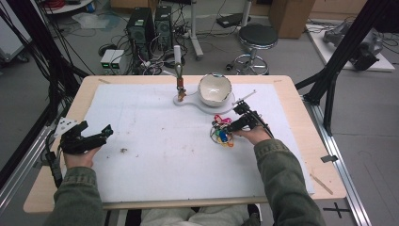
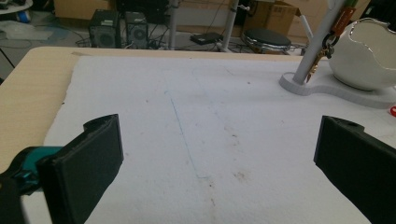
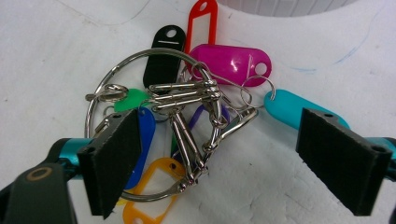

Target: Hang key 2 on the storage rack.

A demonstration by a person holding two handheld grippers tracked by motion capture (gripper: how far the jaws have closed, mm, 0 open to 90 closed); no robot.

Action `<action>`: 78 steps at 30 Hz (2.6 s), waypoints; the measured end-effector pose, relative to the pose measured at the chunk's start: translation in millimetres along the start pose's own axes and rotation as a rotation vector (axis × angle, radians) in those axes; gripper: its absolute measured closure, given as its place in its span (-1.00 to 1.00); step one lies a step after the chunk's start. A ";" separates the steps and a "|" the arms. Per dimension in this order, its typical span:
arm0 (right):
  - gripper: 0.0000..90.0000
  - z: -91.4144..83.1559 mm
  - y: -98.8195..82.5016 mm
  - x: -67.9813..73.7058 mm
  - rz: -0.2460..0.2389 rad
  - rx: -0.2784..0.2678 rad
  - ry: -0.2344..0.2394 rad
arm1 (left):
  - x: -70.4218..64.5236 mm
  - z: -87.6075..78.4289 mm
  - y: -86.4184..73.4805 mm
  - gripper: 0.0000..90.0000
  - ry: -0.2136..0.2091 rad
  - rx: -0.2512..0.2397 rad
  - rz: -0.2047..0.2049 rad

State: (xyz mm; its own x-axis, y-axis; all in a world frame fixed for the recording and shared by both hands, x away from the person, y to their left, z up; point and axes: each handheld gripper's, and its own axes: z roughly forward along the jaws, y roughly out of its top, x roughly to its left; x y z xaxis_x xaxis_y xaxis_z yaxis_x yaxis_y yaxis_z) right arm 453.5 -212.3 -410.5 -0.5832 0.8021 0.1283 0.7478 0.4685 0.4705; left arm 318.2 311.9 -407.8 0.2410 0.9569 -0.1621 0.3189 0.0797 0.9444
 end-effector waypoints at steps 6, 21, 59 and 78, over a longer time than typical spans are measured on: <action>-0.42 2.7 -0.2 -1.7 0.022 0.010 0.020 | 0.3 0.0 0.0 -0.96 0.000 0.000 0.000; 0.73 2.4 -1.7 -0.3 0.016 0.031 -0.024 | -0.2 0.3 -0.1 -0.96 0.001 0.001 0.006; 0.73 -46.1 2.1 12.0 0.008 -0.142 0.054 | -2.4 3.5 0.4 -0.96 -0.006 0.004 0.006; 0.73 -65.1 21.1 28.6 -0.023 -0.165 0.054 | -2.7 3.2 0.5 -0.96 -0.007 0.004 0.007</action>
State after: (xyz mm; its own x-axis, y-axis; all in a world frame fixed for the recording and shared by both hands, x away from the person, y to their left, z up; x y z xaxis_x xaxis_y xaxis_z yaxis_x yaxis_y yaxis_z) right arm 432.0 -203.6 -340.0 -0.6191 0.7687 0.1606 0.6743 0.4155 0.6104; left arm 320.7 308.5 -407.9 0.2495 0.9555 -0.1572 0.3208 0.0716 0.9444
